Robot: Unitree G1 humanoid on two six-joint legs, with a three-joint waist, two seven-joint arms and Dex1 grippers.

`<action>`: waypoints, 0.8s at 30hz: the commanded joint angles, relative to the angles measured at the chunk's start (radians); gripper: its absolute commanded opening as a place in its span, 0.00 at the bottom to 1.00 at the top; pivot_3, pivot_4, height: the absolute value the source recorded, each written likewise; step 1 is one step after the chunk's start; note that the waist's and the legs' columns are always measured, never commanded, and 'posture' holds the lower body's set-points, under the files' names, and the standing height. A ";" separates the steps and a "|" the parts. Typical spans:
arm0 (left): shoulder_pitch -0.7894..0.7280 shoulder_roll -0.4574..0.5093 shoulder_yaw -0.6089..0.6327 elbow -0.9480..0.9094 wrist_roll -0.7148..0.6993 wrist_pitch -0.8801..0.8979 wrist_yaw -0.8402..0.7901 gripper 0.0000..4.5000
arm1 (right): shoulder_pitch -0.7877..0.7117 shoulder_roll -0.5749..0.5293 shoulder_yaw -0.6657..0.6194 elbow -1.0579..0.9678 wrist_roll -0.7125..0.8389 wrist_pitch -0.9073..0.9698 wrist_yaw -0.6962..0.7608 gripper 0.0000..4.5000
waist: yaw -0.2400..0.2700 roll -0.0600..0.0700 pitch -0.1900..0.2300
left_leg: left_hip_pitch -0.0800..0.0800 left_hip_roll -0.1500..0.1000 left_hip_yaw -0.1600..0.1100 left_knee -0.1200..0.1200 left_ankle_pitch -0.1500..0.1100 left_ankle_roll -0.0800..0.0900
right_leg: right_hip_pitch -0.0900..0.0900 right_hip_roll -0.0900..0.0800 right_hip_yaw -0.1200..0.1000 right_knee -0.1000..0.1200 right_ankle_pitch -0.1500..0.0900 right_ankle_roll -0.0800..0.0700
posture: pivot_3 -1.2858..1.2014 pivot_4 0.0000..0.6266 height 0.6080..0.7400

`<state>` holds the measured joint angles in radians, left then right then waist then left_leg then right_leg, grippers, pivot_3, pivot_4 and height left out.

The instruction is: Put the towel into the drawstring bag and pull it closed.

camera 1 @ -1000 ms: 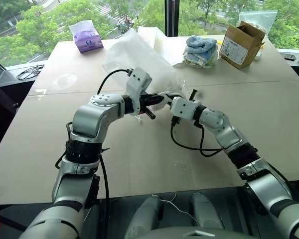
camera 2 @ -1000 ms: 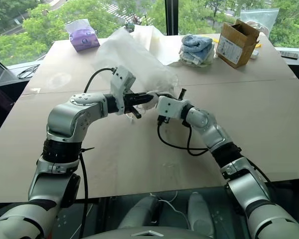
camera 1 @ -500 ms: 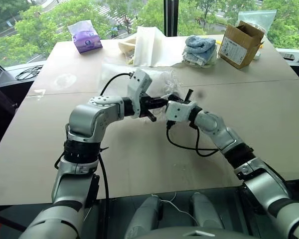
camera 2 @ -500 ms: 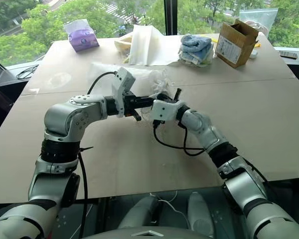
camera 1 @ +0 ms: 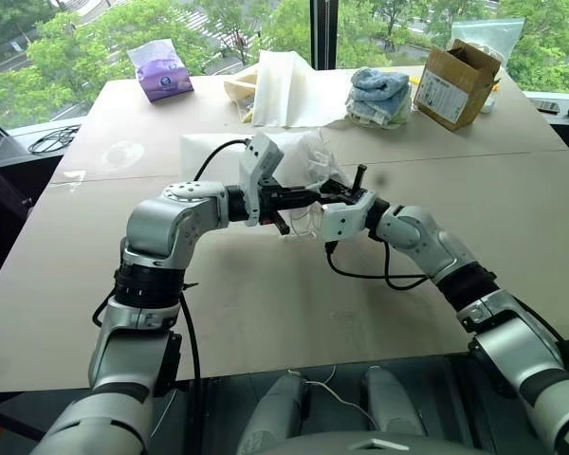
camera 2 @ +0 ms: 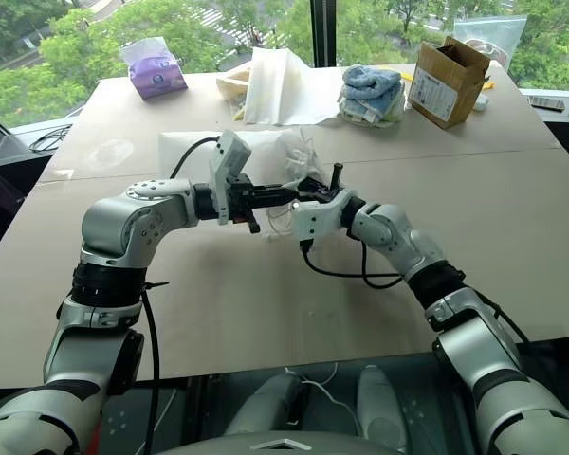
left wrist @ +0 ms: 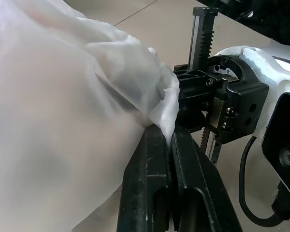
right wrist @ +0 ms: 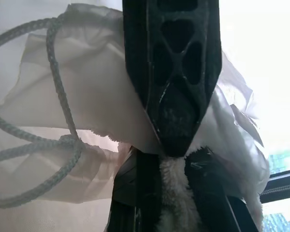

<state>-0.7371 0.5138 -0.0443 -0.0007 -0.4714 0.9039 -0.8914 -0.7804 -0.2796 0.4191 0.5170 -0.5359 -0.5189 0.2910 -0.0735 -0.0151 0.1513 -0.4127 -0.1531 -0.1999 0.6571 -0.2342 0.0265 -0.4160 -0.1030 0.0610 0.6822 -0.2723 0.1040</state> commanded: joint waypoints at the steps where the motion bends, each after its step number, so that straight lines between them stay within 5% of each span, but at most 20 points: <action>1: -0.042 -0.004 0.035 -0.052 -0.031 -0.059 -0.016 0.00 | 0.005 0.053 -0.006 -0.027 0.076 0.023 0.046 0.01 | 0.000 0.000 0.000 | 0.000 0.000 0.000 0.000 0.000 0.000 | 0.000 0.000 0.000 0.000 0.000 0.000 | 0.52 0.24 1.00; 12: -0.014 0.014 0.017 -0.050 0.002 -0.123 -0.005 0.00 | 0.108 0.120 -0.077 -0.128 0.303 0.189 0.202 0.01 | 0.000 0.000 0.000 | 0.000 0.000 -0.001 0.000 0.000 0.000 | 0.000 0.000 0.000 0.000 0.000 0.000 | 0.52 0.24 1.00; 24: -0.014 0.032 -0.046 0.000 0.110 -0.319 -0.051 0.00 | 0.034 0.040 0.057 -0.167 -0.006 -0.035 0.064 0.01 | 0.001 0.000 0.000 | 0.000 0.000 0.000 0.000 0.000 0.000 | -0.001 0.000 0.000 0.002 0.000 0.000 | 0.52 0.24 1.00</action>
<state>-0.7375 0.5391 -0.0913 0.0146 -0.3687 0.6253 -0.9274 -0.7163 -0.2481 0.4633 0.4028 -0.5059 -0.5009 0.3971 -0.0721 -0.0149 0.1513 -0.4123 -0.1532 -0.1996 0.6575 -0.2340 0.0262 -0.4179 -0.1025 0.0613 0.6843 -0.2723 0.1038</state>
